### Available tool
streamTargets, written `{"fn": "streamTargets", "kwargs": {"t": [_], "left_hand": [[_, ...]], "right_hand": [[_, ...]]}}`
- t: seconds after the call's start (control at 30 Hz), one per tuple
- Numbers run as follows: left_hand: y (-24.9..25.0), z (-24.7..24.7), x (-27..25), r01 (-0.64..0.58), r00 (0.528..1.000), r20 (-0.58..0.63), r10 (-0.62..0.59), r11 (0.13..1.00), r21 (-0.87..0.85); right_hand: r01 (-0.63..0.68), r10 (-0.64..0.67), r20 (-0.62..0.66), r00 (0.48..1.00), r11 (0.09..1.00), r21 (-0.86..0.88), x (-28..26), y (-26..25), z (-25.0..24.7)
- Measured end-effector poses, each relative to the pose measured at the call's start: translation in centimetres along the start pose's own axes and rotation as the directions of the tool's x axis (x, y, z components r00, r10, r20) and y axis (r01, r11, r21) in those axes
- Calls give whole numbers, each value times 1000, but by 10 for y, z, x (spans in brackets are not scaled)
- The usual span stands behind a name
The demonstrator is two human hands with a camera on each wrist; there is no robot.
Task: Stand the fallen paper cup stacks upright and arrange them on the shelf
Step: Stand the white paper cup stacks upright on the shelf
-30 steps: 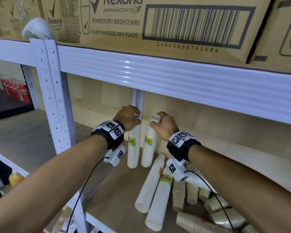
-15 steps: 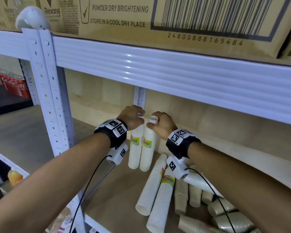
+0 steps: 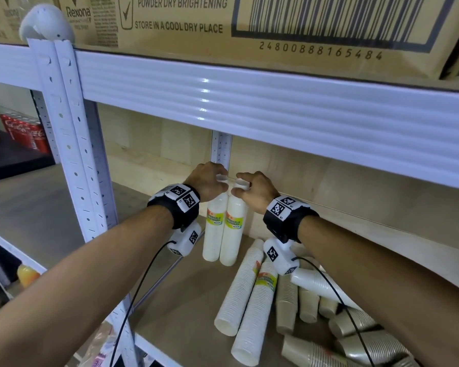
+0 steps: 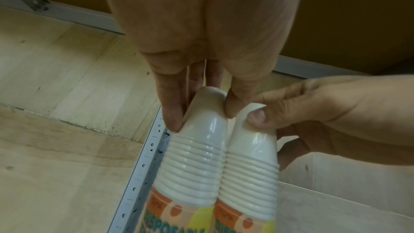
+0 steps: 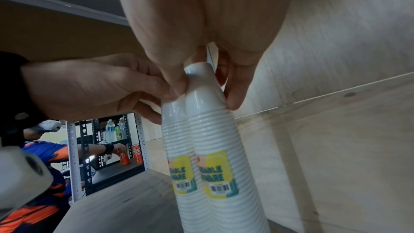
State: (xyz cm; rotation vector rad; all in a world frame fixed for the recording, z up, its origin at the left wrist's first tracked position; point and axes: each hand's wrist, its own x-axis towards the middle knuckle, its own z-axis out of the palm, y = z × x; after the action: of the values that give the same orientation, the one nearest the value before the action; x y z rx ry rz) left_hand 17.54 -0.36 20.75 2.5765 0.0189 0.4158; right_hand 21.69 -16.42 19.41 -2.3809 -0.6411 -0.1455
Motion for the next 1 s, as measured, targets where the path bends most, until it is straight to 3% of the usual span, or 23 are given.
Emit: {"fn": "streamTargets", "kwargs": {"t": [0.13, 0.53, 0.83, 1.0], "left_hand": [[1, -3, 0, -4, 1000, -13, 5, 999, 39], [6, -5, -6, 47, 999, -13, -48, 996, -77], [54, -33, -22, -43, 998, -61, 36, 991, -123], [84, -29, -48, -83, 992, 84, 95, 988, -133]], "right_hand": [[-5, 4, 36, 999, 1000, 9, 2, 0, -2], [-24, 23, 79, 997, 1000, 14, -7, 4, -13], [-64, 71, 75, 995, 993, -94, -39, 26, -49], [-117, 137, 127, 982, 981, -157, -69, 47, -59]]}}
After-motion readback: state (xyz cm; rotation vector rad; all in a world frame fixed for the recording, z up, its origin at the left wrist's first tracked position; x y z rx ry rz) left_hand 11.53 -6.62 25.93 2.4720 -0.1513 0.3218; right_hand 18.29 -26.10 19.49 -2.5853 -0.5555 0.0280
